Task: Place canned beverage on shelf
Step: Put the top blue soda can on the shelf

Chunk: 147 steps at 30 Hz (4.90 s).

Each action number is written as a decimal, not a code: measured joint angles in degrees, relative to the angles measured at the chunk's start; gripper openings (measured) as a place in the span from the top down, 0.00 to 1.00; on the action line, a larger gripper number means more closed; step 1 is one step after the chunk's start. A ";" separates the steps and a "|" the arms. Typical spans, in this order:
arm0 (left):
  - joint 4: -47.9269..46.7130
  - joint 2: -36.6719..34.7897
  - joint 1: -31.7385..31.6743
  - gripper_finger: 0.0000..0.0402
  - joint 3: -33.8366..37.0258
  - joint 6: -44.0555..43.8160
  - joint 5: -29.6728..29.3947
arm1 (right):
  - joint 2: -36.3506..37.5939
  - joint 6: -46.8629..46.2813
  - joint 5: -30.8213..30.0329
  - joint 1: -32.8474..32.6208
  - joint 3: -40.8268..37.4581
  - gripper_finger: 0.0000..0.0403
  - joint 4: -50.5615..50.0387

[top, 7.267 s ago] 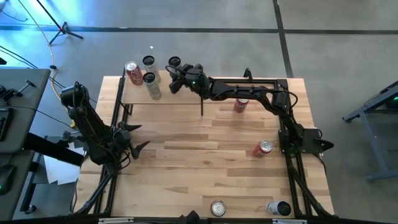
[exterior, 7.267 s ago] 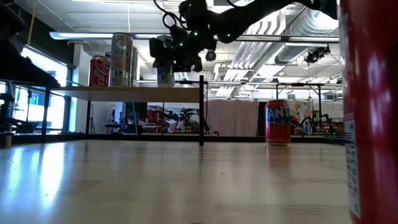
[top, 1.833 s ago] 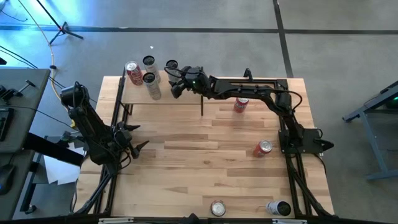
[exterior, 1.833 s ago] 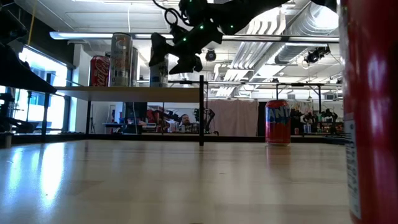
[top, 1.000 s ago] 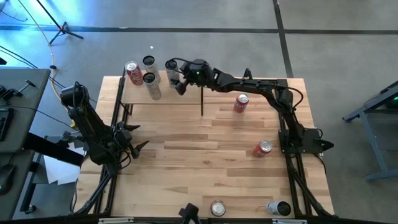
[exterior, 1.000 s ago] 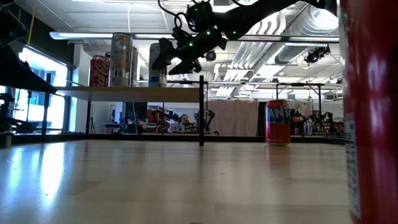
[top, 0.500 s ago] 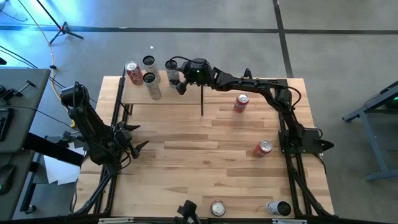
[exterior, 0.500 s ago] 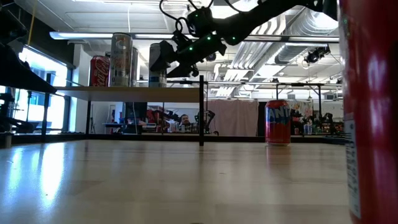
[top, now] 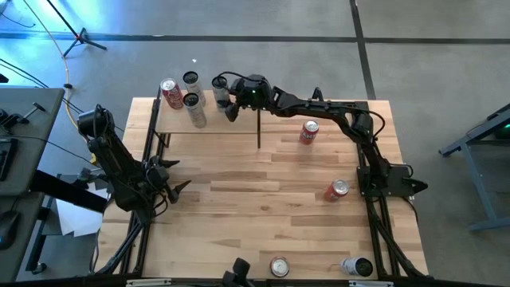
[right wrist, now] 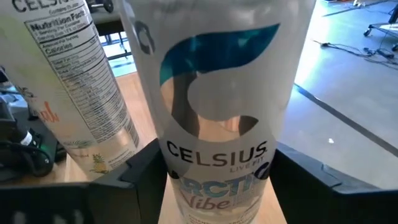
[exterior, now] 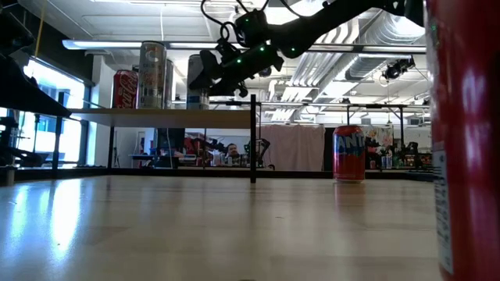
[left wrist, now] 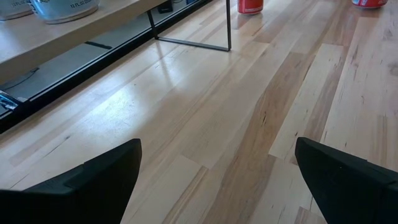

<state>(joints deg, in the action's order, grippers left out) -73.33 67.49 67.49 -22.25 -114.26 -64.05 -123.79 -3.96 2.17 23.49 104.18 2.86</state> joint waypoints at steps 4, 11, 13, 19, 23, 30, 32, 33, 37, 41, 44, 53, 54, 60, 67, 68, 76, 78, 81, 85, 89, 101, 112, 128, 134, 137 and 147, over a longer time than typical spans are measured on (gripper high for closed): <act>0.00 0.00 0.01 0.00 0.02 -0.02 0.00 | 0.00 -2.05 -1.59 -0.24 0.00 0.43 0.10; -0.01 0.00 -0.01 0.00 0.02 -0.02 0.00 | -0.02 -5.65 -11.52 -2.13 0.00 0.43 -0.07; -0.01 -0.01 0.02 0.00 0.00 -0.04 0.00 | -0.02 -6.28 -13.87 -2.69 0.00 0.43 -0.14; -0.01 0.01 0.01 0.00 0.02 0.00 0.00 | -0.09 -6.79 -19.82 -4.55 0.00 0.43 -0.45; 0.01 0.00 -0.01 0.00 0.00 -0.01 0.00 | -0.09 -7.63 -22.70 -5.60 0.00 0.42 -0.55; 0.01 -0.01 0.02 0.00 0.01 -0.02 0.00 | -0.15 -8.63 -27.44 -6.80 0.00 0.41 -0.64; 0.01 0.02 0.02 0.00 0.02 -0.02 0.00 | -0.15 -8.23 -27.72 -7.01 0.00 0.39 -0.52; 0.01 -0.01 0.01 0.00 0.02 0.00 0.00 | -0.15 -8.01 -27.73 -7.06 0.00 0.37 -0.42; 0.00 0.00 0.00 0.00 0.02 -0.02 0.00 | -0.15 -7.74 -28.01 -7.17 0.00 0.30 -0.06; 0.02 0.00 0.01 0.00 -0.01 -0.04 0.00 | -0.09 -8.01 -28.44 -7.41 0.02 0.23 0.42; -0.01 0.01 0.01 0.00 0.01 -0.02 0.00 | -0.09 -7.98 -28.74 -7.79 0.02 0.20 0.27; -0.01 0.01 0.00 0.00 0.02 -0.02 0.00 | -0.09 -3.78 -25.72 -7.80 0.02 0.12 0.06; 0.01 0.00 0.01 0.00 0.02 -0.04 0.00 | -0.09 -3.62 -25.70 -7.80 0.02 0.11 0.06; -0.01 0.02 0.02 0.00 0.02 -0.02 0.00 | -0.09 -2.50 -25.64 -7.65 0.02 0.02 0.02; 0.00 0.00 0.00 0.00 0.02 -0.03 0.00 | -0.09 -2.00 -25.59 -7.63 0.02 0.01 -0.14; 0.00 0.00 0.02 0.00 0.02 -0.02 0.00 | -0.09 -2.00 -25.59 -7.63 0.02 0.01 -0.28; 0.00 0.00 0.00 0.00 0.02 -0.02 0.00 | -0.09 -3.63 -25.61 -7.41 0.02 0.01 -4.24; 0.00 0.02 0.00 0.00 0.02 -0.01 0.00 | -0.09 -3.63 -25.61 -7.41 0.02 0.01 -5.40; 0.01 0.01 0.00 0.00 0.01 -0.03 0.00 | -0.09 -3.55 -25.61 -7.39 0.02 0.01 -6.75; -0.01 0.01 -0.01 0.00 0.01 -0.02 0.00 | -0.07 -3.55 -24.45 -7.37 0.02 0.01 -8.42; -0.01 -0.01 0.01 0.00 0.02 -0.01 0.00 | -0.07 -3.55 -22.80 -7.02 0.02 0.01 -10.81; 0.02 0.02 -0.01 0.00 0.02 0.00 -0.02 | 1.88 -5.06 -21.29 -5.25 0.01 0.01 -17.86; 0.02 0.02 0.02 0.00 0.01 -0.02 0.00 | 2.49 -8.07 -24.23 -3.26 0.01 0.01 -21.00; 0.00 0.02 0.00 0.00 0.01 -0.01 0.00 | 2.49 -9.72 -29.08 -3.19 0.01 0.06 -21.48; 0.01 0.02 0.01 0.00 0.02 -0.01 0.00 | 2.49 -10.67 -31.77 -3.19 0.00 0.13 -20.94; -0.01 0.00 -0.01 0.00 0.02 0.00 0.00 | 2.49 -10.31 -31.77 -3.19 0.00 0.17 -19.72; -0.01 0.01 0.01 0.00 0.02 0.00 0.00 | 2.47 -8.64 -31.56 -3.19 0.02 0.32 -15.21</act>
<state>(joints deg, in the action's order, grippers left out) -73.34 67.50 67.50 -22.24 -114.26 -64.05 -121.32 -12.60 -29.40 20.29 104.20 -12.35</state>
